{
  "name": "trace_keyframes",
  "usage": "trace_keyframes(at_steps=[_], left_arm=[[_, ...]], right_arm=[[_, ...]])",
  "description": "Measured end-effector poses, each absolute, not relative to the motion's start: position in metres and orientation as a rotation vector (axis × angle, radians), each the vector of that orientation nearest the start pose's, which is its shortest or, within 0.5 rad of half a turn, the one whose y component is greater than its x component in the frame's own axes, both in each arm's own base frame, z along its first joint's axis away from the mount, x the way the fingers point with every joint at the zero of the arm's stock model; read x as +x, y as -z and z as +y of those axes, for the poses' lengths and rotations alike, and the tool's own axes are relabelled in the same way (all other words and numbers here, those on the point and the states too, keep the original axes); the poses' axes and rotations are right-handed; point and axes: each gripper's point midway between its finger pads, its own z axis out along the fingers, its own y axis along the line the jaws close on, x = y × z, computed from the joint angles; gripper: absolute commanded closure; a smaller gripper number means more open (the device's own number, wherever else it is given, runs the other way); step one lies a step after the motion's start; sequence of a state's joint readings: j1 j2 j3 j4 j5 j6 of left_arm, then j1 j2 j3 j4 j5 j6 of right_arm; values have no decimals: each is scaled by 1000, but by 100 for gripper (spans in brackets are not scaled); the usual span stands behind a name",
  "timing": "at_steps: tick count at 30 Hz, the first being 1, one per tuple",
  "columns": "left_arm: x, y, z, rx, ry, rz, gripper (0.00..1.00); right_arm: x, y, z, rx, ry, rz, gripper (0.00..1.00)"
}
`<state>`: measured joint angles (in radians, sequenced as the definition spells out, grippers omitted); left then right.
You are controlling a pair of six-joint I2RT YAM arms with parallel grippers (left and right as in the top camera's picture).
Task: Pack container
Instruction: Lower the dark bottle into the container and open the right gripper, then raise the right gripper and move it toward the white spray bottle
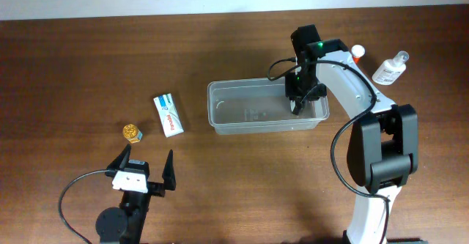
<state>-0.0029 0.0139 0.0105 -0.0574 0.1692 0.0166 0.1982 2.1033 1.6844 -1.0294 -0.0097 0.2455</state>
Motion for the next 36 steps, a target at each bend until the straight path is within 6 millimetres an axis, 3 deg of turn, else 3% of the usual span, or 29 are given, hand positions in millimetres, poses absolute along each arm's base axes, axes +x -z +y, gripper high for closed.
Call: trace_keyframes(at_steps=[12, 17, 21, 30, 32, 36], left_arm=[[244, -162, -30, 146, 127, 1625, 0], [244, -162, -30, 146, 127, 1625, 1], [244, -162, -30, 146, 128, 1625, 1], [244, -162, -30, 146, 127, 1625, 1], [244, -162, -30, 146, 127, 1625, 1], [244, -162, -30, 146, 128, 1626, 1]], right_arm=[[421, -52, 82, 59, -12, 3031, 57], [423, -69, 75, 61, 49, 3026, 56], [432, -106, 74, 64, 50, 2968, 56], [452, -223, 71, 90, 8, 2733, 22], [454, -238, 64, 120, 16, 2698, 2], [458, -248, 23, 322, 70, 2651, 2]])
